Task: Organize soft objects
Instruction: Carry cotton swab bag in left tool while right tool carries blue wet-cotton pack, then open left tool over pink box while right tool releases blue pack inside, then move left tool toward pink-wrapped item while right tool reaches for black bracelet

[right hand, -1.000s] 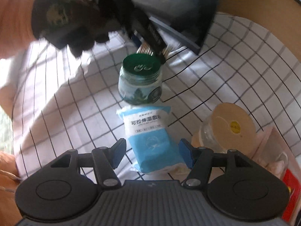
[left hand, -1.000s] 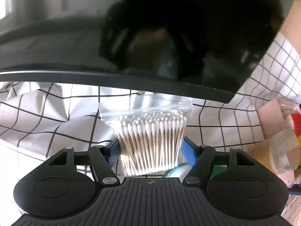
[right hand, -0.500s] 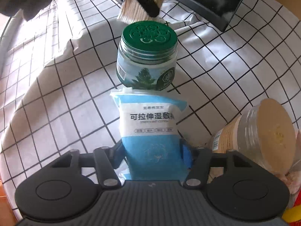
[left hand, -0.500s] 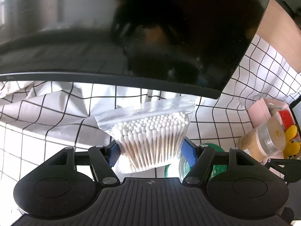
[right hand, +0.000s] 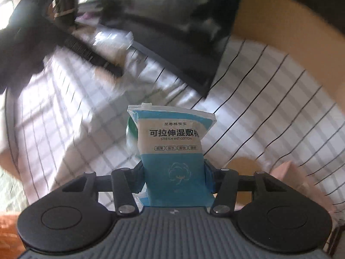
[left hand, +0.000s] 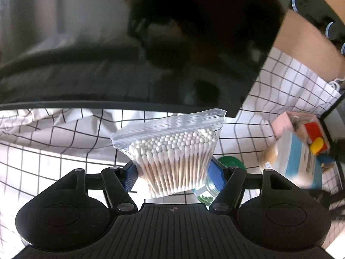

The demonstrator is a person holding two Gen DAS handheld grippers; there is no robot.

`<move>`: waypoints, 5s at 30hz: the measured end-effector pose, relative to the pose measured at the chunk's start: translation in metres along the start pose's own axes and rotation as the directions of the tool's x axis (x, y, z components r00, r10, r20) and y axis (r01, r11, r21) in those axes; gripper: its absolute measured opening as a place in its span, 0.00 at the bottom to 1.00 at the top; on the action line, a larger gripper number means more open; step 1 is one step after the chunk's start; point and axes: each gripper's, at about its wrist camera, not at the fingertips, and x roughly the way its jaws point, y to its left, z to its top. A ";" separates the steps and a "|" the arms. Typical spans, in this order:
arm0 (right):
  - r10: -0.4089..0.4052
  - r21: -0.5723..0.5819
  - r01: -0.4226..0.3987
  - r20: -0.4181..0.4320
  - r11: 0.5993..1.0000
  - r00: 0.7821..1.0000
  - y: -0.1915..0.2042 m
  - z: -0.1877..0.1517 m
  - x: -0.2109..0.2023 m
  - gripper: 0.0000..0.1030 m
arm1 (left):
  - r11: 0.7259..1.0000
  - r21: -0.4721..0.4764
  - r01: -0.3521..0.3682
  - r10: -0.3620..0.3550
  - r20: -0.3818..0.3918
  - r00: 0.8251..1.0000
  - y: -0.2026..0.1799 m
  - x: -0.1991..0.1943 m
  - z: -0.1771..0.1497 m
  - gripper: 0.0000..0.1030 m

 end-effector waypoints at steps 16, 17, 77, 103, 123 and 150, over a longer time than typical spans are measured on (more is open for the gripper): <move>-0.240 0.190 0.204 0.191 0.960 0.952 -0.021 0.034 -0.103 0.51 | 0.975 0.202 0.094 -0.109 0.063 0.992 -0.058 -0.048 0.019 0.70; -0.263 0.219 0.220 0.188 0.951 0.946 -0.026 0.032 -0.107 0.51 | 0.971 0.206 0.122 -0.139 0.067 0.988 -0.064 -0.046 0.020 0.70; -0.184 0.617 0.023 0.198 0.787 0.963 -0.214 -0.221 -0.043 0.50 | 0.965 0.022 0.262 -0.259 -0.097 0.961 -0.336 0.164 0.030 0.42; -0.230 0.544 0.059 0.252 0.837 0.940 -0.202 -0.221 -0.038 0.49 | 0.975 0.099 0.201 -0.211 0.098 0.973 -0.275 0.057 -0.090 0.42; -0.320 0.517 0.132 0.294 0.846 0.901 -0.161 -0.228 -0.066 0.54 | 0.987 -0.122 0.103 -0.098 0.048 0.994 -0.200 0.045 -0.185 0.42; -0.140 0.319 0.111 0.068 0.941 0.988 -0.056 -0.269 -0.010 0.60 | 0.997 -0.070 -0.025 0.026 0.008 1.000 -0.224 0.152 -0.096 0.42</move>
